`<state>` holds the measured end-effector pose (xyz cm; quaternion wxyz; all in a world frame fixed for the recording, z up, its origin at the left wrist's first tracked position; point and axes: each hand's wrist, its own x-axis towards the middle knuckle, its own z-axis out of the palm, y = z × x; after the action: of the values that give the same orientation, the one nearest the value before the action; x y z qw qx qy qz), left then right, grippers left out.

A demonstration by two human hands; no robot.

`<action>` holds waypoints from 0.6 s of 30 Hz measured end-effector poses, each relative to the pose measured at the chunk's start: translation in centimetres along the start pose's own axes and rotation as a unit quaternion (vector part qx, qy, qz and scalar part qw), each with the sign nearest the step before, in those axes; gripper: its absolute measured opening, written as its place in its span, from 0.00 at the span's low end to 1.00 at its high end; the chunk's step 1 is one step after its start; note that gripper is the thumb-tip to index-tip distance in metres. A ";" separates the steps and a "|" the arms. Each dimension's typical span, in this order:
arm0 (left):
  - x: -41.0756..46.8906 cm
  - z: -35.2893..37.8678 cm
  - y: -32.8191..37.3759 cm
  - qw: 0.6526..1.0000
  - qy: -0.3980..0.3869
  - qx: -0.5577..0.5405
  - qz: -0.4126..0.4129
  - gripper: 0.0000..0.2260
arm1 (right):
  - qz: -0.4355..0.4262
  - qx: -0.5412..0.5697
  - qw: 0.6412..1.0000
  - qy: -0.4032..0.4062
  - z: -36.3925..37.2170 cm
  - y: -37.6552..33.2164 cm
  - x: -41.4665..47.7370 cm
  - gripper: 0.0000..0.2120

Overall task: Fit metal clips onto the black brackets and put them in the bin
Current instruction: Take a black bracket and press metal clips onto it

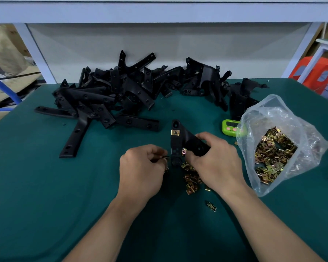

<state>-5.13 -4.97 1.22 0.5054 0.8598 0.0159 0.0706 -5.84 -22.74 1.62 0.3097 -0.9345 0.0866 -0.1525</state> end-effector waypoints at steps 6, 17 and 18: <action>-0.1 0.0 0.7 0.998 -0.025 -0.050 0.002 0.11 | -0.041 0.044 0.996 -0.059 0.0 -1.8 -1.1 0.12; -0.6 0.0 0.8 0.993 -0.022 -0.043 0.111 0.21 | -0.090 -0.034 0.992 -0.076 1.1 -2.5 -1.5 0.12; -0.7 0.0 0.7 0.992 -0.018 -0.042 0.117 0.20 | -0.090 -0.017 0.992 -0.081 1.0 -2.4 -1.4 0.14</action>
<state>-5.81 -5.42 1.79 0.5300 0.8346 -0.0971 0.1144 -6.68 -19.89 1.97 0.2850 -0.9528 -0.0210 -0.1025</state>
